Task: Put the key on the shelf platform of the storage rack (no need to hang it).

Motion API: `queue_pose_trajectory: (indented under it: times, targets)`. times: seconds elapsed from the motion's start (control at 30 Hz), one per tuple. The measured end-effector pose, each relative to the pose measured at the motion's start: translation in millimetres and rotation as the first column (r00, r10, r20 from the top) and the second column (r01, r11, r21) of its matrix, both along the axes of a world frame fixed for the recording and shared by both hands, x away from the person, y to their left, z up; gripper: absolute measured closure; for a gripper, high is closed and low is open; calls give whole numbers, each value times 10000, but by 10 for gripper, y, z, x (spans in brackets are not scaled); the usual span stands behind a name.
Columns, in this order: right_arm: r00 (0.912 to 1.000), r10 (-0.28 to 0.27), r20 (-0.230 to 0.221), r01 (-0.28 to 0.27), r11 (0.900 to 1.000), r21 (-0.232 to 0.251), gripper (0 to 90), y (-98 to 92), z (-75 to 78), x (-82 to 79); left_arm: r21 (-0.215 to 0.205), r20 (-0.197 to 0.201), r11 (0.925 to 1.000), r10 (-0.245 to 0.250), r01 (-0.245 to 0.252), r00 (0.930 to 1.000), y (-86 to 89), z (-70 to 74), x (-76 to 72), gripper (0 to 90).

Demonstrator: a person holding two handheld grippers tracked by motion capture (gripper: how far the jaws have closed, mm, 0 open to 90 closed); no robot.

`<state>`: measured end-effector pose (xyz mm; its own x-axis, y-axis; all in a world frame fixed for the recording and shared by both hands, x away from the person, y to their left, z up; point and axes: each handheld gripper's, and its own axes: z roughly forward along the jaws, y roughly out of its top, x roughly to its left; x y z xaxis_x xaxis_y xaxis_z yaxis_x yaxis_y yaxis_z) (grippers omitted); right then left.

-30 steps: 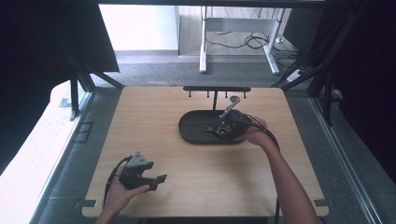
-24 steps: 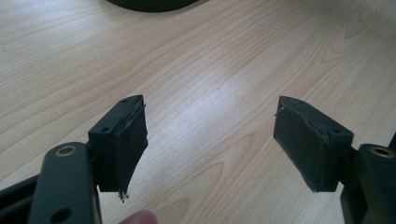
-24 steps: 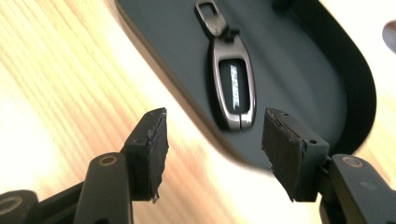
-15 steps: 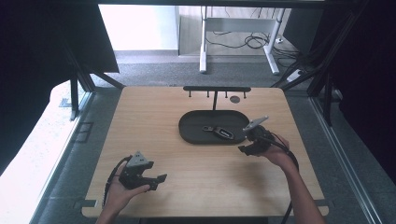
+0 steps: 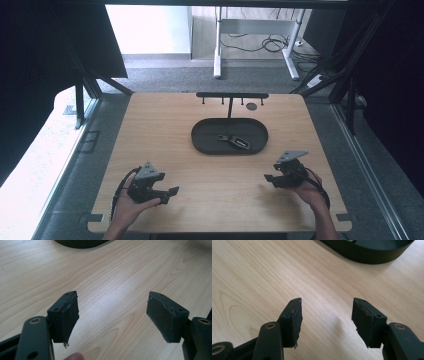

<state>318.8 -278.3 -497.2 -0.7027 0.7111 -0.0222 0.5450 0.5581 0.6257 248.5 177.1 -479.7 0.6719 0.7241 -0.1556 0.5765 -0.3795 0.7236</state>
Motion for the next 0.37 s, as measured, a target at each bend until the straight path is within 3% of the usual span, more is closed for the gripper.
queue_pose_trajectory:
  times: [0.1,0.37]
  targets:
    - [9999,-95,-102,93,9997,-239,425,-17,-35,11,45,4,10000,-43,43,10000,-11,-6,0,261]
    - [9990,-434,80,433,9990,99,405,-82,-25,-14,128,-25,9999,-113,114,9999,-34,-28,7,261]
